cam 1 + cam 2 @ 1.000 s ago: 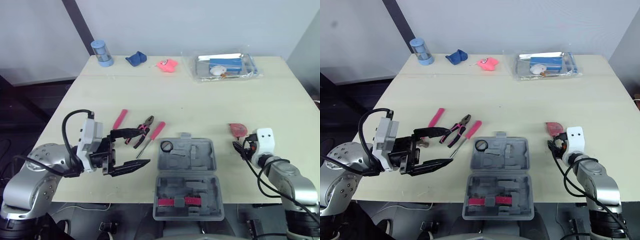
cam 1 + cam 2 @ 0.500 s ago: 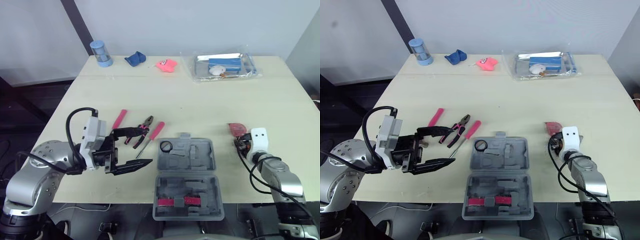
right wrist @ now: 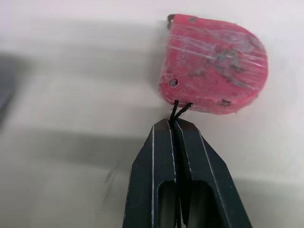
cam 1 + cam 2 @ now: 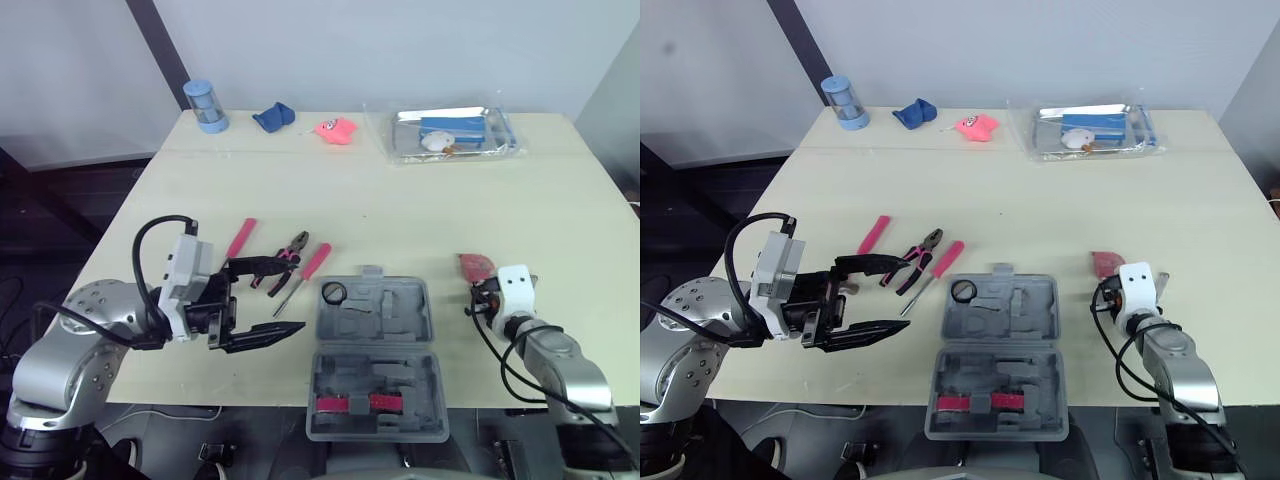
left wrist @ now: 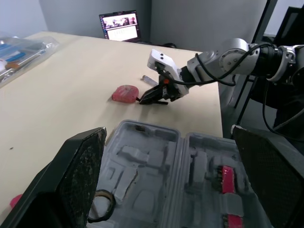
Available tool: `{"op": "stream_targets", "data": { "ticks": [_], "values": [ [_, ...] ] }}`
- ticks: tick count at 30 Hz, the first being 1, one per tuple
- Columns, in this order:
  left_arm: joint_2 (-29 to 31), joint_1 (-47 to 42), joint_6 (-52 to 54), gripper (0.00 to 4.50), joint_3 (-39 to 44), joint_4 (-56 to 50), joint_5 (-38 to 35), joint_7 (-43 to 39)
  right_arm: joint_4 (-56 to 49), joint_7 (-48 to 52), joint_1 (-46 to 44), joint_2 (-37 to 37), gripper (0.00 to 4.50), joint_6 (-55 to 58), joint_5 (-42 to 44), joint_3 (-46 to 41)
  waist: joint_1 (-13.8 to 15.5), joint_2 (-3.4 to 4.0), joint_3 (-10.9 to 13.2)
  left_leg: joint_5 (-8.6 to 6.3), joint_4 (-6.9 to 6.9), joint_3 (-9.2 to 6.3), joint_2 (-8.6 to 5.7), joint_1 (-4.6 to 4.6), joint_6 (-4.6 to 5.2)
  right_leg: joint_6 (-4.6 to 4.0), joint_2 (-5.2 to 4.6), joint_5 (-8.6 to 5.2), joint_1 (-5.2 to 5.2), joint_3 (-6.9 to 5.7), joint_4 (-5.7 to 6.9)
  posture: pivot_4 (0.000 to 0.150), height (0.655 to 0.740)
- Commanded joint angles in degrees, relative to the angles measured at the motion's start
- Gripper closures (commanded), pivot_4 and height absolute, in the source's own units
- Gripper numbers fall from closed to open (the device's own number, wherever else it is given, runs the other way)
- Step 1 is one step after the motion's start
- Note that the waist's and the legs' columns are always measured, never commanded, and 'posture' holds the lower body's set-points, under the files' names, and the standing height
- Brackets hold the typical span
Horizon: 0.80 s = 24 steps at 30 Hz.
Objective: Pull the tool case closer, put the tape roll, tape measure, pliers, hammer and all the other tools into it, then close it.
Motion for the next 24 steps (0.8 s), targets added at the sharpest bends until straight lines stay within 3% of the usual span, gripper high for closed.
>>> {"op": "stream_targets", "data": {
  "ticks": [1, 9, 24],
  "values": [
    [1.5, 0.0, 0.2, 0.00, 0.5, -0.9, -1.8, -2.0, -6.7, 5.4, 5.2, -3.2, 4.41, 2.1, 2.0, 2.9, 0.0, 0.00, 0.0, 0.00, 0.00, -0.01, 0.00, 0.00, 0.00, 0.00, 0.00, 0.00, 0.00, 0.00, 0.00, 0.150, 0.7400],
    [4.1, 0.5, 0.8, 0.00, 0.0, -0.9, -2.6, -6.9, -16.8, 13.3, 15.9, -10.7, 4.41, 5.0, 6.9, 3.4, 0.0, -0.03, 0.0, 0.00, 0.00, -0.02, 0.01, 0.00, 0.00, 0.00, 0.01, -0.01, 0.01, -0.02, -0.02, 0.150, 0.7400],
    [4.1, -0.8, 0.5, 0.00, -1.4, 0.1, -2.0, -8.0, -18.8, 13.0, 20.8, -10.7, 4.41, 4.9, 7.7, 4.3, 0.0, -0.05, 0.0, 0.00, 0.00, -0.02, 0.02, 0.00, 0.00, 0.00, 0.01, -0.01, 0.02, -0.02, -0.01, 0.150, 0.7400]
  ]
}}
